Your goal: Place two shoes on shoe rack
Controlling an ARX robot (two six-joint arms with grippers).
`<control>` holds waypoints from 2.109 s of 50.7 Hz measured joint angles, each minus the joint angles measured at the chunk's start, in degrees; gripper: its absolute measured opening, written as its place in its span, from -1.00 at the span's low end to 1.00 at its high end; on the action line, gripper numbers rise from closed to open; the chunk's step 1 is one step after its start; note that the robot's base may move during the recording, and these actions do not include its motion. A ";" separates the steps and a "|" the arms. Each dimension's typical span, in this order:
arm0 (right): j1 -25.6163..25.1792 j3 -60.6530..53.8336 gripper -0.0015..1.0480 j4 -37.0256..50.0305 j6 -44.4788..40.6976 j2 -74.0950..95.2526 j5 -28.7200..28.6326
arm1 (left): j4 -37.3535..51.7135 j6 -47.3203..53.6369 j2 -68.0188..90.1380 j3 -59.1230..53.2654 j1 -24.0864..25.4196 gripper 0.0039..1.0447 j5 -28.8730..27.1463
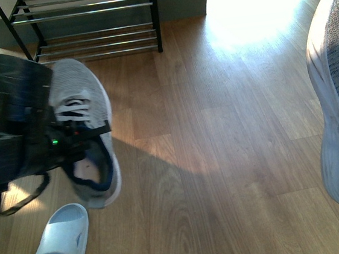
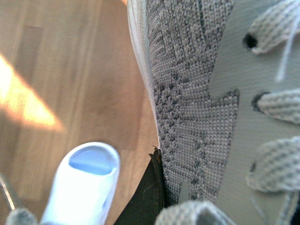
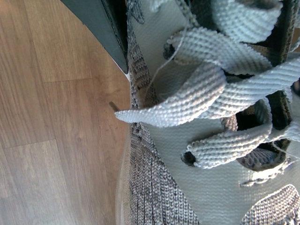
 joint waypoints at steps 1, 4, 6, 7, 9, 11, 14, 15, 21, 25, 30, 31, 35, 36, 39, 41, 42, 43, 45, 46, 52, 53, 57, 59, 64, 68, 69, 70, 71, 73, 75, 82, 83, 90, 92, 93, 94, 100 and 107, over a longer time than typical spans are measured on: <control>0.00 0.00 -0.93 0.00 0.00 0.00 0.00 | -0.63 0.02 -3.10 -2.60 0.00 -0.95 -0.74; 0.00 0.00 -0.93 0.00 0.00 0.00 0.00 | -4.11 0.42 -14.95 -11.87 0.02 -0.95 -2.62; 0.00 0.00 -0.93 0.00 0.00 0.00 -0.02 | -7.02 0.92 -22.32 -16.63 0.00 -0.95 -3.21; 0.00 0.00 -0.93 0.00 0.00 0.00 -0.02 | -9.62 1.57 -27.82 -19.47 -0.28 -0.95 -4.22; 0.00 0.00 -0.93 0.00 0.00 0.00 -0.02 | -13.88 2.19 -35.65 -22.53 -0.68 -0.95 -6.03; 0.00 0.00 -0.93 0.00 0.00 0.00 0.00 | -18.64 2.62 -43.74 -24.70 -1.18 -0.95 -7.76; 0.00 0.00 -0.93 0.00 0.00 0.00 -0.02 | -27.52 3.58 -57.77 -26.45 -2.56 -0.95 -11.91; 0.00 0.00 -0.93 0.00 0.00 0.00 0.00 | -30.18 3.85 -61.70 -26.62 -3.15 -0.95 -13.00; 0.00 0.00 -0.93 0.00 0.00 0.00 0.00 | -39.06 4.72 -76.87 -26.97 -4.66 -0.95 -15.89; 0.00 0.00 -0.93 0.00 0.00 0.00 0.02 | -39.39 4.85 -79.58 -26.99 -4.87 -0.95 -15.93; 0.00 0.00 -0.93 0.00 0.00 0.00 -0.04 | -39.41 4.85 -80.43 -26.99 -4.94 -0.95 -16.11; 0.00 0.00 -0.93 0.00 0.00 0.00 -0.07 | -39.45 4.87 -80.46 -26.99 -4.94 -0.95 -16.13; 0.00 0.00 -0.93 0.00 -0.02 0.00 -0.02 | -39.60 5.03 -80.13 -27.02 -4.96 -0.95 -15.98; 0.00 -0.02 -0.93 0.00 -0.02 0.00 -0.02 | -39.65 5.16 -79.82 -27.15 -4.96 -0.95 -15.78; 0.00 -0.02 -0.93 0.00 0.00 0.00 0.00 | -39.85 5.38 -79.91 -27.65 -5.05 -0.95 -15.61; 0.00 -0.02 -0.93 0.00 0.00 0.00 -0.02 | -39.85 5.40 -79.93 -27.67 -5.09 -0.95 -15.61; 0.00 -0.02 -0.93 0.00 0.00 0.00 -0.02 | -39.85 5.40 -79.93 -27.67 -5.09 -0.95 -15.65; 0.00 -0.02 -0.93 0.00 0.00 0.00 -0.02 | -39.85 5.40 -79.93 -27.67 -5.07 -0.95 -15.76; 0.00 -0.04 -0.93 0.00 0.00 0.00 -0.04 | -39.87 5.38 -79.93 -27.67 -5.07 -0.95 -16.00; 0.00 -0.04 -0.93 0.00 0.00 0.00 -0.04 | -39.87 5.40 -79.93 -27.67 -5.07 -0.95 -15.98; 0.04 -0.04 -0.93 0.00 -0.02 0.00 -0.11 | -39.87 5.40 -79.93 -27.67 -5.07 -0.95 -15.89; 0.09 -0.04 -0.93 0.00 -0.02 0.00 -0.20 | -39.89 5.40 -79.93 -27.67 -5.07 -0.95 -15.96; 0.09 -0.04 -0.93 0.00 0.00 0.00 -0.24 | -39.89 5.40 -79.93 -27.67 -5.05 -0.95 -16.06; 0.09 -0.04 -0.93 0.00 -0.02 0.00 0.00 | -39.87 5.40 -79.93 -27.67 -5.07 -0.95 -15.91; 0.11 -0.04 -0.93 0.00 0.00 0.00 -0.24 | -39.89 5.40 -79.89 -27.67 -5.03 -0.95 -16.11; 0.11 -0.04 -0.93 0.00 0.00 0.02 -0.04 | -39.89 5.40 -79.89 -27.67 -5.03 -0.95 -16.04; 0.09 -0.04 -0.93 0.00 0.00 0.02 -0.04 | -39.89 5.40 -79.89 -27.69 -5.03 -0.95 -16.02; 0.09 -0.04 -0.93 0.00 -0.02 0.02 -0.04 | -39.89 5.40 -79.89 -27.69 -5.03 -0.95 -15.98; 0.09 -0.04 -0.93 0.00 -0.02 0.02 -0.04 | -39.89 5.44 -79.84 -27.69 -5.03 -0.95 -15.82; 0.09 -0.04 -0.93 0.00 -0.02 -0.02 0.00 | -39.89 5.51 -79.87 -27.69 -5.05 -0.95 -15.87; 0.09 -0.04 -0.93 0.00 0.00 -0.02 -0.11 | -39.89 5.49 -79.95 -27.67 -5.05 -0.95 -15.82; -0.17 -0.04 -0.93 0.00 0.00 -0.02 0.63 | -39.89 5.60 -79.93 -27.69 -5.22 -0.95 -15.19; -0.17 -0.04 -0.93 0.00 0.00 -0.02 0.70 | -39.89 5.57 -79.95 -27.69 -5.25 -0.95 -15.19; -0.11 -0.04 -0.93 0.00 0.00 -0.02 0.24 | -39.89 5.57 -79.95 -27.71 -5.22 -0.95 -15.69; -0.11 -0.04 -0.93 0.00 0.00 -0.02 0.22 | -39.89 5.57 -79.97 -27.71 -5.22 -0.95 -15.67; -0.13 -0.04 -0.93 0.00 0.00 -0.02 0.22 | -39.89 5.57 -79.97 -27.71 -5.25 -0.95 -15.63; -0.13 -0.04 -0.93 0.00 -0.02 -0.02 0.24 | -39.89 5.55 -79.97 -27.71 -5.25 -0.95 -15.61; -0.11 -0.04 -0.93 0.00 0.00 -0.02 0.13 | -39.89 5.55 -79.97 -27.71 -5.22 -0.95 -15.76; -0.17 -0.04 -0.93 0.00 0.00 -0.02 0.39 | -39.89 5.57 -79.91 -27.71 -5.25 -0.95 -15.43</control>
